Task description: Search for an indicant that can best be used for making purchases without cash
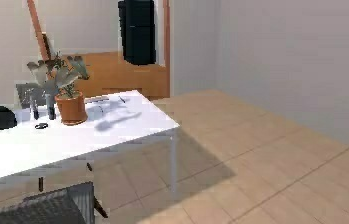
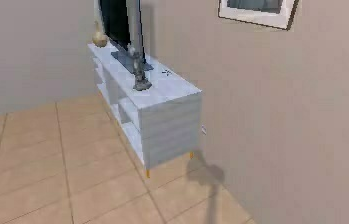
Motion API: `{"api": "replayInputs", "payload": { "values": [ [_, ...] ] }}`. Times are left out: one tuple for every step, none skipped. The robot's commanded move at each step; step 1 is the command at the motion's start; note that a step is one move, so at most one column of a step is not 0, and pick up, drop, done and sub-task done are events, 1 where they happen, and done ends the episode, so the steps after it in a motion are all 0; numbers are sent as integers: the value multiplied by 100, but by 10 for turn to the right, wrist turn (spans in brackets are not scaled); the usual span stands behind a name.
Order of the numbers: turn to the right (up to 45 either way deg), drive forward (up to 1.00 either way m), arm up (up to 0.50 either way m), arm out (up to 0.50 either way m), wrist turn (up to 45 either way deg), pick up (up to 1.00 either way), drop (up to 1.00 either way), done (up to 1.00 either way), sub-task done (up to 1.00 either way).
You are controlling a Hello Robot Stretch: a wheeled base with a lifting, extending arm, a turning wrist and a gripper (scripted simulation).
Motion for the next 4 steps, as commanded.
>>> {"api": "replayInputs", "payload": {
  "values": [
    [450,0,0,0,0,0,0,0,0],
    [120,0,0,0,0,0,0,0,0],
    [0,30,0,0,0,0,0,0,0],
    [-330,0,0,0,0,0,0,0,0]
  ]
}}
